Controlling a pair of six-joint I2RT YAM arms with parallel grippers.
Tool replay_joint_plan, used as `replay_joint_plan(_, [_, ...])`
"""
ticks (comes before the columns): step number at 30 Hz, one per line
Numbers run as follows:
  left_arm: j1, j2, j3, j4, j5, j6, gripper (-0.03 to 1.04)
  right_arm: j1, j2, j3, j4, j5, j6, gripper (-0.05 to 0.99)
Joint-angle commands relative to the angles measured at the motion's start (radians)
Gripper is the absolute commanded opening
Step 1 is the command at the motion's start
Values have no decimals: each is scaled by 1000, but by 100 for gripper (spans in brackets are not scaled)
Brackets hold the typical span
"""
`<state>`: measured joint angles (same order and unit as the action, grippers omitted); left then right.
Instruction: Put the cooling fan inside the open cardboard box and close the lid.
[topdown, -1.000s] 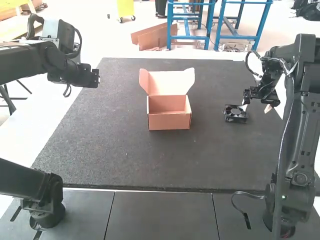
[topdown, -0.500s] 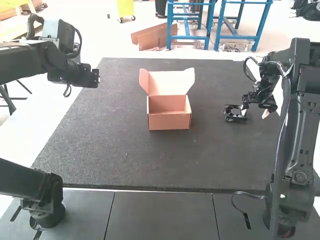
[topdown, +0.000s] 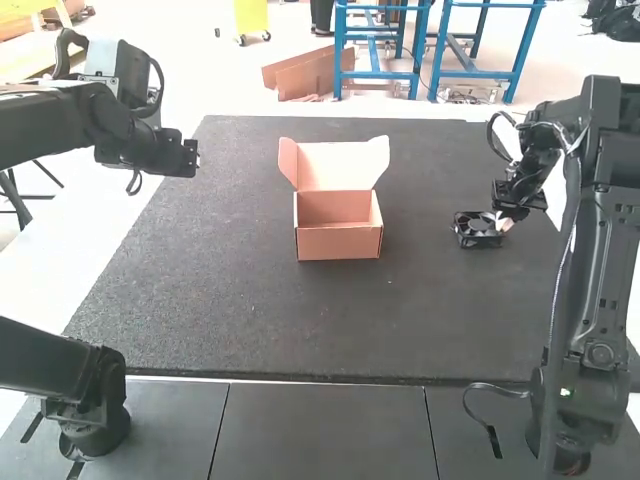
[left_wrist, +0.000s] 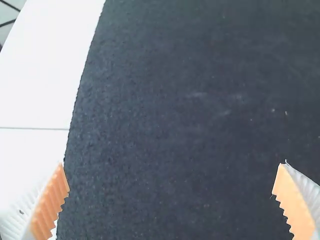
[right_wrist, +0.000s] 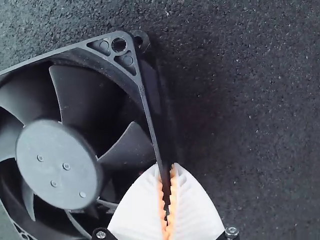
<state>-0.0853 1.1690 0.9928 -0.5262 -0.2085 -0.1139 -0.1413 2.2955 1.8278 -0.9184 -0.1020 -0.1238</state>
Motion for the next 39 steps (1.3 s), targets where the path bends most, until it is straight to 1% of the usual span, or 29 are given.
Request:
replay_joint_plan(1, [-2, 0, 44, 3, 12, -6, 97, 5, -114, 31, -8, -80, 23, -1])
replay_joint_plan(3, [-2, 0, 41, 5, 11, -4, 97, 8, -180, 22, -13, -96, 47, 0])
replay_joint_plan(5, [-2, 0, 37, 9, 17, -4, 97, 14, -245, 13, -40, -105, 65, 0])
replay_joint_plan(6, [-2, 0, 35, 11, 21, -4, 97, 19, -274, 8, -56, -119, 72, 0])
replay_joint_plan(9, [-2, 0, 21, 17, 27, -4, 97, 48, -369, -5, -82, -128, 96, 0])
replay_joint_plan(13, [-2, 0, 1, 32, 31, -1, 97, 105, -479, -15, -125, -156, 144, 0])
replay_joint_plan(19, [-2, 1, -20, 71, 31, 6, 97, 247, -593, -9, -132, -171, 266, 0])
replay_joint_plan(20, [-2, 1, -25, 74, 31, 6, 97, 272, -607, -9, -131, -180, 282, 0])
replay_joint_plan(24, [-2, 1, -39, 83, 31, 11, 97, 376, -639, -1, -128, -212, 391, 0])
replay_joint_plan(26, [-2, 1, -46, 86, 31, 11, 97, 427, -643, -1, -128, -242, 441, 0])
replay_joint_plan(28, [-2, 1, -52, 88, 31, 11, 97, 482, -642, -1, -123, -257, 460, 0])
replay_joint_plan(32, [-2, 1, -54, 88, 32, 11, 97, 563, -630, -16, -62, -251, 497, 0])
replay_joint_plan(36, [-7, 0, -59, 86, 38, 8, 97, 588, -584, -18, -16, -243, 498, 0])
replay_joint_plan(38, [-16, -2, -63, 88, 38, 5, 97, 589, -553, -12, -8, -242, 497, 0])
replay_joint_plan(39, [-24, -2, -65, 88, 38, 2, 97, 591, -538, -12, 3, -232, 497, 0])
